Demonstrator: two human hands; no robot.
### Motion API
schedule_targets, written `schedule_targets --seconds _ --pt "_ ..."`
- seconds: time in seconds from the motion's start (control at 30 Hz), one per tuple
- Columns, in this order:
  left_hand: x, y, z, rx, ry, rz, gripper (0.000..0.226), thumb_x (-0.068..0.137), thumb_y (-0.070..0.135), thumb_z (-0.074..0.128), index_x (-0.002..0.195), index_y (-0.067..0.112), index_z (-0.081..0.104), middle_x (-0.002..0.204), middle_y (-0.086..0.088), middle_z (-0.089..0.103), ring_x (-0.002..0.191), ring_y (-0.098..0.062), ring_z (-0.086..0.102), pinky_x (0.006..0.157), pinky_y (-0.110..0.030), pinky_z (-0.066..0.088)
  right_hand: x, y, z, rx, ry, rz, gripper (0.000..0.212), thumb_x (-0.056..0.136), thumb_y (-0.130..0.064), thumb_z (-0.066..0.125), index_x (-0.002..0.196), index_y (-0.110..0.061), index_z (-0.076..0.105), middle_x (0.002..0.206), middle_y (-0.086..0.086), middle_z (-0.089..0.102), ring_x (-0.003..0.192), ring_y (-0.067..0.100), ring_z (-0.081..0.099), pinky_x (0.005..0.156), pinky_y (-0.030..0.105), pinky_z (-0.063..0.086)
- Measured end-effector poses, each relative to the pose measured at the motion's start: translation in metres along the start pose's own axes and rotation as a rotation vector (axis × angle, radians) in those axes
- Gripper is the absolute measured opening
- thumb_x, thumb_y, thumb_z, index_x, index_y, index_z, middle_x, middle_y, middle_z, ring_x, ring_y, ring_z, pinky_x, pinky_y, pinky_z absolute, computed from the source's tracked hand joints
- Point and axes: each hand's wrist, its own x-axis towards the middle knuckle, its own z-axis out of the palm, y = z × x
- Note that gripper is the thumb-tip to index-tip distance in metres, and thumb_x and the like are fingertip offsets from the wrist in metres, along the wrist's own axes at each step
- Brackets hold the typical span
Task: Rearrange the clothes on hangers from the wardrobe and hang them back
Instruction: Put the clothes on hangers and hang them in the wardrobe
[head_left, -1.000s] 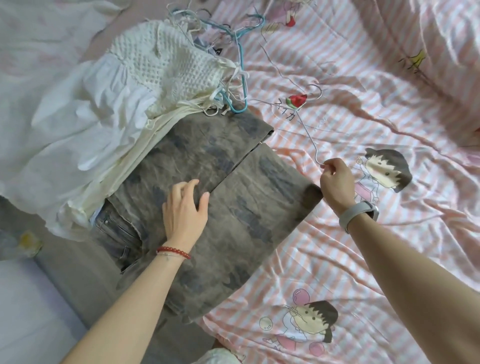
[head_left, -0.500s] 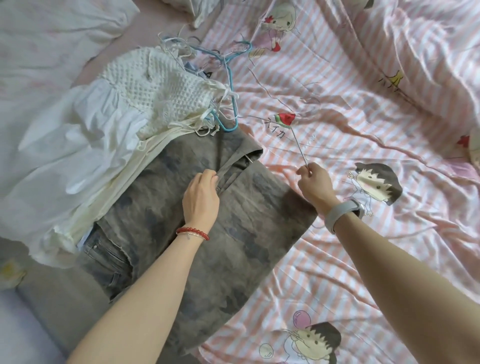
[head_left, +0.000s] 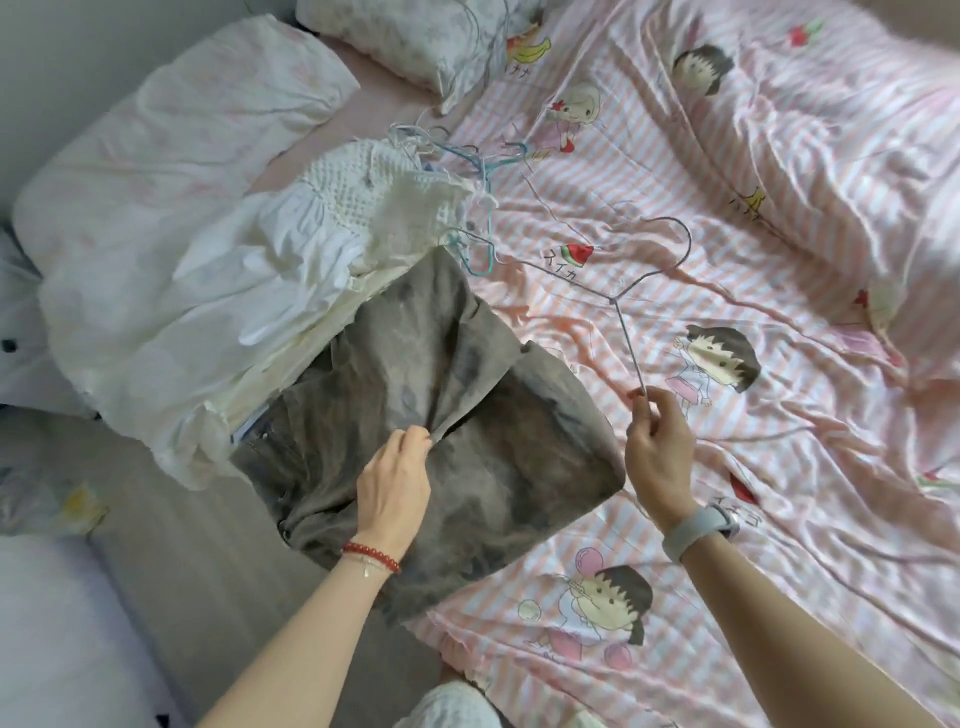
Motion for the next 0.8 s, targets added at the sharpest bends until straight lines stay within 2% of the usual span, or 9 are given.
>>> schedule_targets --seconds 0.1,0.27,0.37,0.5,0.57,0.67,0.73,0.8 --pt "-0.034 0.005 -0.025 0.055 0.034 -0.044 0.013 0.084 0.004 0.063 0.078 0.008 0.053 0.066 -0.008 0.056 0.049 -0.029 0.057 0.041 -0.027 0.039 -0.022 -0.024 -0.025 -0.003 -0.013 -0.155 0.016 0.095 -0.013 0.044 0.098 -0.004 0.056 0.059 -0.006 0.047 0.048 0.015 0.041 0.054 0.035 0.034" --pt "-0.083 0.014 -0.067 0.093 0.063 -0.15 0.018 0.081 0.007 0.067 0.073 0.008 0.051 0.064 -0.009 0.058 0.047 -0.031 0.058 0.037 -0.025 0.037 -0.049 -0.083 -0.052 -0.069 -0.063 -0.456 0.018 0.094 -0.016 0.049 0.1 -0.004 0.06 0.06 0.009 0.055 0.055 0.03 0.049 0.056 0.034 0.033" --pt "-0.104 0.016 -0.1 0.036 0.105 -0.271 0.016 0.092 0.016 0.053 0.079 0.006 0.05 0.077 -0.013 0.061 0.064 -0.037 0.061 0.047 -0.03 0.038 -0.068 -0.127 -0.066 -0.086 -0.085 -0.625 0.021 0.094 -0.018 0.049 0.105 -0.004 0.061 0.074 0.022 0.066 0.07 0.042 0.06 0.059 0.04 0.038" --pt "-0.133 0.017 -0.146 0.017 0.151 -0.367 0.021 0.096 0.023 0.042 0.077 0.013 0.041 0.079 -0.006 0.052 0.074 -0.032 0.058 0.054 -0.032 0.037 -0.097 -0.187 -0.083 -0.063 -0.127 -0.836 0.022 0.095 -0.021 0.048 0.107 -0.007 0.062 0.08 0.021 0.068 0.074 0.043 0.061 0.059 0.04 0.04" --pt "-0.146 0.012 -0.169 -0.017 0.162 -0.389 0.02 0.095 0.025 0.044 0.082 0.013 0.05 0.087 -0.004 0.051 0.083 -0.029 0.058 0.063 -0.034 0.043 -0.115 -0.216 -0.09 -0.042 -0.138 -0.929 0.023 0.095 -0.021 0.048 0.107 -0.008 0.062 0.076 0.022 0.067 0.072 0.042 0.061 0.057 0.039 0.038" --pt "-0.167 0.006 -0.209 -0.077 0.168 -0.415 0.025 0.093 0.03 0.05 0.102 0.012 0.064 0.109 -0.005 0.054 0.102 -0.026 0.053 0.086 -0.04 0.046 -0.14 -0.255 -0.098 -0.008 -0.131 -1.079 0.026 0.095 -0.026 0.046 0.106 -0.01 0.063 0.069 0.021 0.066 0.065 0.042 0.06 0.057 0.041 0.043" --pt "-0.181 0.01 -0.242 -0.046 0.375 -0.369 0.031 0.091 0.032 0.049 0.098 0.008 0.067 0.105 -0.008 0.057 0.099 -0.03 0.054 0.083 -0.04 0.047 -0.155 -0.279 -0.101 0.035 -0.107 -1.186 0.031 0.092 -0.031 0.043 0.101 -0.01 0.065 0.063 0.019 0.065 0.058 0.042 0.059 0.052 0.043 0.047" --pt "-0.195 0.02 -0.281 0.099 0.707 -0.285 0.038 0.088 0.035 0.043 0.096 0.005 0.065 0.099 -0.011 0.057 0.092 -0.029 0.056 0.078 -0.041 0.049 -0.169 -0.3 -0.105 0.089 -0.067 -1.299 0.035 0.089 -0.034 0.04 0.093 -0.011 0.067 0.057 0.015 0.065 0.05 0.037 0.059 0.045 0.037 0.047"
